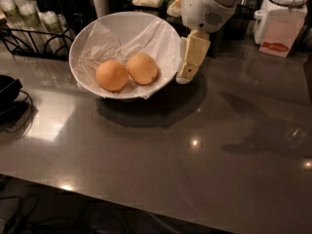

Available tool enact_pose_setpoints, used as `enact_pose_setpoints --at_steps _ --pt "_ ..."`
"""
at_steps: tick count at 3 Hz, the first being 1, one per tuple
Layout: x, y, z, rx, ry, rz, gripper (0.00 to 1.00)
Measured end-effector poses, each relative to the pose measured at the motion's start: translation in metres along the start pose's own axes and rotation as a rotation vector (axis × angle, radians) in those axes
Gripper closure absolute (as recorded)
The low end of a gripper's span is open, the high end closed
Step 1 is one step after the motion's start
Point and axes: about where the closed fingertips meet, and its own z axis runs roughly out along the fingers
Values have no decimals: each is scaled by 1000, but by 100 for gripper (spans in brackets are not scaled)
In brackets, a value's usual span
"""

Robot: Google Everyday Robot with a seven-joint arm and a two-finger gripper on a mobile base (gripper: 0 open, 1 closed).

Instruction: Pick orange from white bowl

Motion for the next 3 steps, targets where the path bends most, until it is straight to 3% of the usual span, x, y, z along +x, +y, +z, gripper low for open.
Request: enact_pose_setpoints --at_steps 3 --pt "-27 -25 45 -28 -104 8 0"
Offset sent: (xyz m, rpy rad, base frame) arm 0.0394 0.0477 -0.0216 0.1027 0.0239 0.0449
